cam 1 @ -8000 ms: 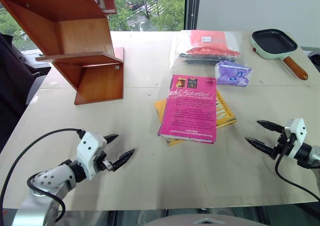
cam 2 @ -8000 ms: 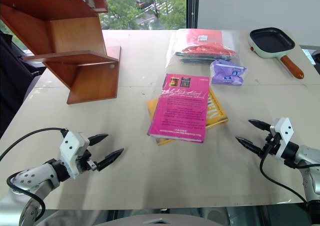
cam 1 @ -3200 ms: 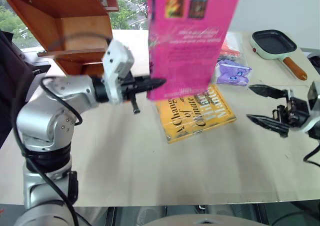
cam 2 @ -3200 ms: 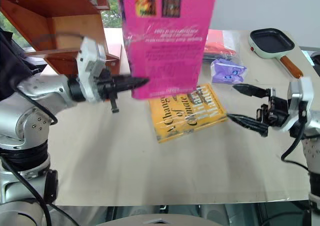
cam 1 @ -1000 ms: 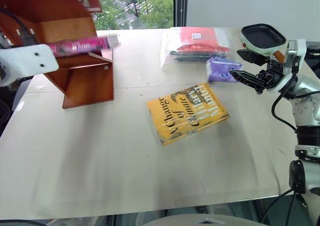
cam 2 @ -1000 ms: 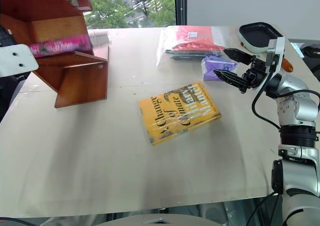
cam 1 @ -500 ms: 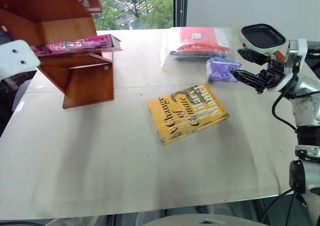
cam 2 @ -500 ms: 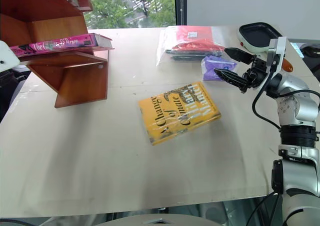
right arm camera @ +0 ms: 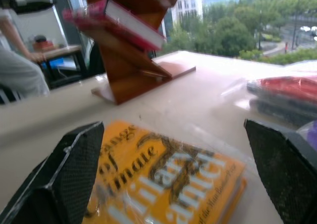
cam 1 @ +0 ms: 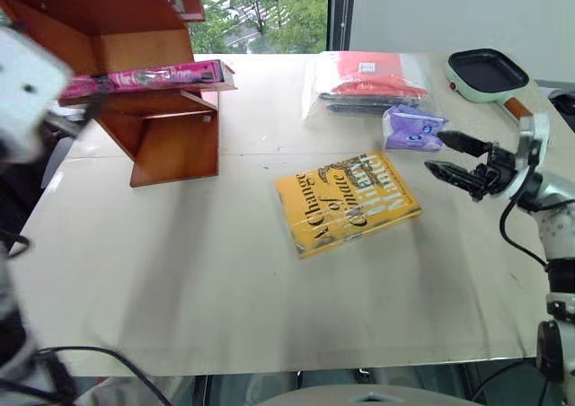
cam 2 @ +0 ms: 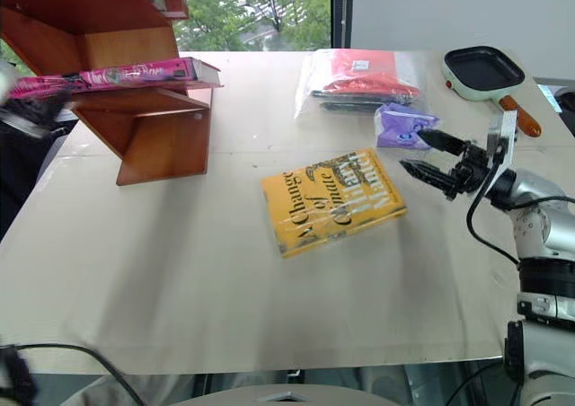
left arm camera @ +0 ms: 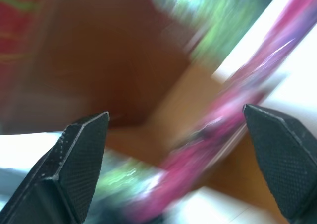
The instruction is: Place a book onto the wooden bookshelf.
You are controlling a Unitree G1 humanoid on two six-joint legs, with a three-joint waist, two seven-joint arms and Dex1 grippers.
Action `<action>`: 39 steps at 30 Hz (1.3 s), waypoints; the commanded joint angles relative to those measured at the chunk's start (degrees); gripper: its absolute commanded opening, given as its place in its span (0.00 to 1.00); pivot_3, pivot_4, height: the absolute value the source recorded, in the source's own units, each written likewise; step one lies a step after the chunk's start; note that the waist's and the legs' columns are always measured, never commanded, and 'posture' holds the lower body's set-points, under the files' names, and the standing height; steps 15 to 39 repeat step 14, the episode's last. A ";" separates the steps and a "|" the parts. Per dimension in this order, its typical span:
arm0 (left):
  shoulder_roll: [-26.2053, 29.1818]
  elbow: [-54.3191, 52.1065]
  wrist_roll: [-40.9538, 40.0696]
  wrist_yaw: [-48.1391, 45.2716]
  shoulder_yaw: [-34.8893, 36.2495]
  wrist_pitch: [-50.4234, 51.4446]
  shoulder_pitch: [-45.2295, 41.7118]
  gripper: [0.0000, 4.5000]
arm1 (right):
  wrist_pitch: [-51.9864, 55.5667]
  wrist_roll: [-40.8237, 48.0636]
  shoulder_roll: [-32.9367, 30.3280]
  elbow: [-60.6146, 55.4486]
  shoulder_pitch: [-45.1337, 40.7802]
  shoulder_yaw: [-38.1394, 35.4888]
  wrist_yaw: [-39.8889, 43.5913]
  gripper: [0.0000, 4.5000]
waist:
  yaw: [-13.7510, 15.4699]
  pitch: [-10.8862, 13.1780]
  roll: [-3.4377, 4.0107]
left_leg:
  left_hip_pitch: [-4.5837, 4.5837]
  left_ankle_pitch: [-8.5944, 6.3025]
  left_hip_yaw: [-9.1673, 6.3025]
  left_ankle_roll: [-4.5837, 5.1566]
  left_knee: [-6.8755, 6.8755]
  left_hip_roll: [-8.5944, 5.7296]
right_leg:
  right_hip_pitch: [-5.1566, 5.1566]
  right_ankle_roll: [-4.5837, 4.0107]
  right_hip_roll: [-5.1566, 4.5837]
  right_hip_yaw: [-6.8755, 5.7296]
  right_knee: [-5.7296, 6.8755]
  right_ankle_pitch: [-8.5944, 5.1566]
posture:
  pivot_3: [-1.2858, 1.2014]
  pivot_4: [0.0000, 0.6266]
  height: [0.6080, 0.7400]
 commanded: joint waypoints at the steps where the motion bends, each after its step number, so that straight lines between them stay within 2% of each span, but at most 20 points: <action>1: -11.36 -3.06 -9.35 0.33 -2.05 -3.26 11.91 0.99 | -7.93 -4.64 0.32 -2.73 6.03 -0.73 -2.59 1.00 | -0.35 -0.10 -0.21 | -0.10 0.01 -0.05 -0.01 0.02 0.04 | -0.01 0.00 -0.01 0.09 -0.06 0.01 | 0.52 0.24 1.00; 4: -14.63 -1.43 -11.60 -2.16 -5.64 -5.51 24.81 0.99 | -12.39 -7.06 1.61 -3.21 11.39 -2.07 -6.73 1.00 | -1.41 -0.07 -0.39 | -0.10 0.03 0.01 -0.07 0.01 0.13 | -0.14 -0.02 0.01 0.23 -0.06 0.01 | 0.52 0.24 1.00; 6: -14.05 0.76 -10.90 -2.77 -9.31 -6.09 32.01 0.99 | -15.16 -8.94 1.87 -3.68 15.29 -2.63 -9.16 1.00 | -1.38 -0.07 -0.35 | 0.09 -0.02 0.05 0.01 -0.06 0.13 | -0.05 -0.04 -0.01 0.28 -0.01 0.00 | 0.52 0.24 1.00; 10: -12.93 5.32 -9.73 -2.52 -14.46 -11.63 38.61 0.99 | -21.16 -12.80 2.10 -3.87 22.13 -2.13 -11.85 1.00 | -0.96 -0.08 -0.34 | 0.73 -0.02 0.04 0.03 -0.22 0.13 | 0.55 -0.31 0.02 0.24 -0.18 -0.17 | 0.52 0.24 1.00; 14: -12.59 8.88 -8.95 -1.62 -18.62 -16.03 39.56 0.99 | -23.09 -13.42 3.19 -3.36 25.01 -2.75 -14.82 1.00 | -0.95 -0.17 -0.31 | 0.86 -0.01 0.07 0.04 -0.16 0.14 | 0.69 -0.27 0.03 0.13 -0.22 -0.16 | 0.52 0.24 1.00; 39: -12.59 8.88 -8.95 -1.62 -18.62 -16.03 39.56 0.99 | -23.09 -13.42 3.19 -3.36 25.01 -2.75 -14.82 1.00 | -0.95 -0.17 -0.31 | 0.86 -0.01 0.07 0.04 -0.16 0.14 | 0.69 -0.27 0.03 0.13 -0.22 -0.16 | 0.52 0.24 1.00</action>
